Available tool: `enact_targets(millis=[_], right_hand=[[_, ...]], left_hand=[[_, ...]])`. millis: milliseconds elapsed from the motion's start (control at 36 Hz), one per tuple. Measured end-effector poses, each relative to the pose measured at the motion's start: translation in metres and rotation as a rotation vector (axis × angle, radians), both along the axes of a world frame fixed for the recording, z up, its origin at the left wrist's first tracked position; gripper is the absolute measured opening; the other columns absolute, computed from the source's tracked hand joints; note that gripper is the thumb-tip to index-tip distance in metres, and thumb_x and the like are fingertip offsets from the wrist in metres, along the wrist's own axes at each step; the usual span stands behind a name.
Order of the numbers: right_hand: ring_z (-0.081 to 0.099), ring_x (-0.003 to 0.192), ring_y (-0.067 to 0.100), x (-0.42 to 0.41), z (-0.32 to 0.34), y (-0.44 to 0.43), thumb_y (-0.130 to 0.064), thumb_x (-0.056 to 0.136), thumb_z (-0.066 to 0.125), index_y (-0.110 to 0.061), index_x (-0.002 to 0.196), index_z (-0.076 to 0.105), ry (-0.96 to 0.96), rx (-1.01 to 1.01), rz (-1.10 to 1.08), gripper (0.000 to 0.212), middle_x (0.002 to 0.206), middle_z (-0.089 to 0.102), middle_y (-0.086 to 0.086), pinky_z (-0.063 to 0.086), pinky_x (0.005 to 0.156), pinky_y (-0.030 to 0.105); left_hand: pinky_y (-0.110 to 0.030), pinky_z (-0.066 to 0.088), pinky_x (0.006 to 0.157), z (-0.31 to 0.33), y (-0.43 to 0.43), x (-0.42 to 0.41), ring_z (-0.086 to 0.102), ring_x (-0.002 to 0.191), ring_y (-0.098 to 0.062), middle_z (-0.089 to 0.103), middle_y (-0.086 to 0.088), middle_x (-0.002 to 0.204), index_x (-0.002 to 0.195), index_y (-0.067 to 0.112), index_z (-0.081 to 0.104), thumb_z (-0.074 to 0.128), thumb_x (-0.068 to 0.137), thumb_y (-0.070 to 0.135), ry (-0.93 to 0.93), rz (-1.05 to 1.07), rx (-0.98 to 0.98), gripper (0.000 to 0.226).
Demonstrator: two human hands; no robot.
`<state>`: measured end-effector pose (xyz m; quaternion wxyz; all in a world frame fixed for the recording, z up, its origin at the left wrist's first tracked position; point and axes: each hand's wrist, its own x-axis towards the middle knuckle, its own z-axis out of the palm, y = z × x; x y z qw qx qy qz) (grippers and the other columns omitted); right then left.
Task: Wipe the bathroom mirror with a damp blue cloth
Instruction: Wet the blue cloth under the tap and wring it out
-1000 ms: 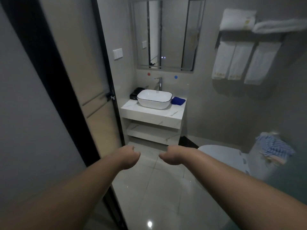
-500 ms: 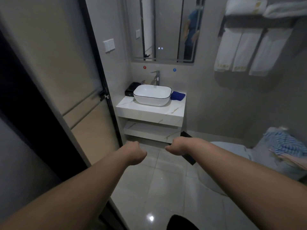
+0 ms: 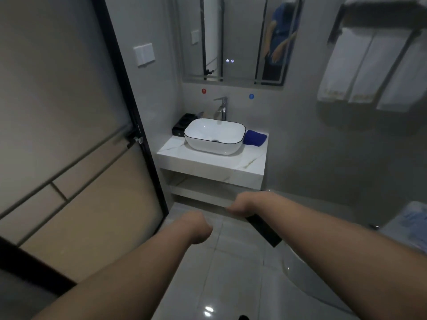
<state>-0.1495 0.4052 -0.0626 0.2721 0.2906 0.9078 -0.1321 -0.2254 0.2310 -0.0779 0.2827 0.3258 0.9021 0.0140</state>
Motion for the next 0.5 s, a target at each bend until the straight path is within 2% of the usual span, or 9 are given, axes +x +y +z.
enact_targets(millis=[83, 167, 306, 417, 500], right_hand=[[0.051, 0.144, 0.034, -0.033, -0.008, 0.044, -0.059, 0.104, 0.043, -0.011, 0.152, 0.052, 0.020, -0.009, 0.002, 0.069, 0.160, 0.050, 0.014, 0.041, 0.116, 0.045], [0.057, 0.136, 0.034, -0.059, -0.010, 0.087, -0.058, 0.104, 0.044, -0.009, 0.147, 0.056, 0.019, -0.045, 0.010, 0.066, 0.154, 0.056, 0.015, 0.044, 0.110, 0.042], [0.050, 0.145, 0.033, -0.094, -0.010, 0.148, -0.056, 0.107, 0.041, -0.008, 0.153, 0.052, 0.012, -0.048, 0.026, 0.067, 0.160, 0.049, 0.016, 0.040, 0.114, 0.040], [0.048, 0.147, 0.032, -0.129, -0.009, 0.188, -0.054, 0.105, 0.044, -0.011, 0.154, 0.051, 0.036, -0.046, 0.012, 0.066, 0.161, 0.049, 0.013, 0.039, 0.119, 0.041], [0.051, 0.144, 0.033, -0.164, -0.008, 0.209, -0.052, 0.106, 0.044, -0.009, 0.152, 0.053, 0.042, -0.050, 0.027, 0.063, 0.158, 0.052, 0.014, 0.040, 0.118, 0.041]], left_hand=[[-0.041, 0.038, 0.123, -0.003, 0.042, -0.036, 0.041, 0.151, -0.034, 0.036, -0.017, 0.168, 0.163, 0.005, 0.031, 0.050, 0.105, 0.043, 0.008, 0.009, 0.023, 0.072], [-0.041, 0.041, 0.120, -0.001, 0.081, -0.070, 0.045, 0.148, -0.033, 0.040, -0.015, 0.165, 0.160, 0.008, 0.038, 0.054, 0.103, 0.043, 0.006, 0.028, 0.036, 0.068], [-0.040, 0.051, 0.107, 0.002, 0.132, -0.118, 0.059, 0.128, -0.031, 0.056, -0.014, 0.147, 0.144, 0.010, 0.053, 0.055, 0.100, 0.042, 0.019, 0.062, 0.047, 0.055], [-0.040, 0.048, 0.111, 0.008, 0.167, -0.149, 0.055, 0.135, -0.030, 0.052, -0.013, 0.153, 0.151, 0.012, 0.048, 0.054, 0.098, 0.042, 0.029, 0.046, 0.060, 0.061], [-0.042, 0.050, 0.110, 0.011, 0.193, -0.179, 0.060, 0.128, -0.030, 0.059, -0.011, 0.144, 0.141, 0.014, 0.056, 0.055, 0.096, 0.038, 0.021, 0.033, 0.079, 0.051]])
